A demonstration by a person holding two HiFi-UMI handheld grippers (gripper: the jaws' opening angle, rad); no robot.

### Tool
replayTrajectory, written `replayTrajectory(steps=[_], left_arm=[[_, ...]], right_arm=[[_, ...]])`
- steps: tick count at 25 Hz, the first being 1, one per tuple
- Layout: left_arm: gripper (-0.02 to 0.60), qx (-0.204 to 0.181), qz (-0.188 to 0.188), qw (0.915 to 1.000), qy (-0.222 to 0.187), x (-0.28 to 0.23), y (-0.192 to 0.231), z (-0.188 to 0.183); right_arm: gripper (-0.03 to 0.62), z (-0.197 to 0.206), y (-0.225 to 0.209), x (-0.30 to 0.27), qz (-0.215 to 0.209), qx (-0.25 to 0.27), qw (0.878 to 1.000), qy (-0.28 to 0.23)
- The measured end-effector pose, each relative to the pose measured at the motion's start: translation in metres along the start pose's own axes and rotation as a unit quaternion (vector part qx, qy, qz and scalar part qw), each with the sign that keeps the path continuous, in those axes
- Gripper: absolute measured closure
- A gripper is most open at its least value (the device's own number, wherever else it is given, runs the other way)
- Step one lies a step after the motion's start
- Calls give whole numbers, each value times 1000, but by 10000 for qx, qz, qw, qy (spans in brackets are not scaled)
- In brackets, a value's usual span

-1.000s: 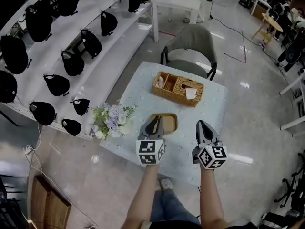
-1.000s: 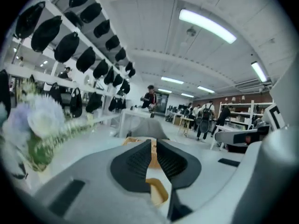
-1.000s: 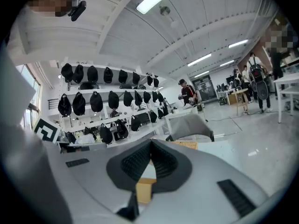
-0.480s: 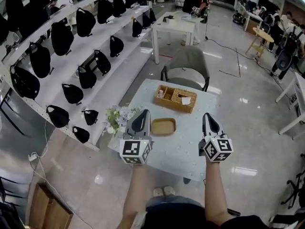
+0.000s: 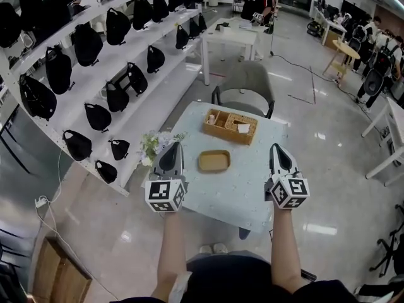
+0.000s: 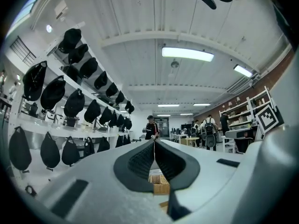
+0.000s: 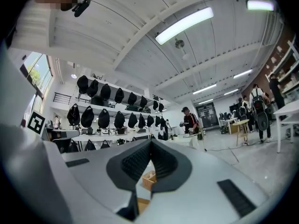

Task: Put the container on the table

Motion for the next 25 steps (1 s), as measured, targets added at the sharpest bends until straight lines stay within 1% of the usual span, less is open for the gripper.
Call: replayTrajectory(steps=[6, 17, 25], left_arm=[[571, 27, -89, 10000, 33, 10, 5, 0], [571, 110, 49, 9999, 95, 12, -6, 5], [571, 145, 112, 9998, 106, 12, -10, 8]], right_arm=[[597, 0, 0, 5, 64, -75, 9999, 28], [597, 2, 6, 8, -47, -13, 9999, 120], [597, 6, 6, 11, -37, -24, 9999, 152]])
Point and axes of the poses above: the fingertips, and each gripper's own axes: x backward along the fingers, y to its left, z out of its underside, the point moved 6 cm from there along x, backward along the fingers, and after that the axes turned 1 degree about z, right-handed, at the moved point
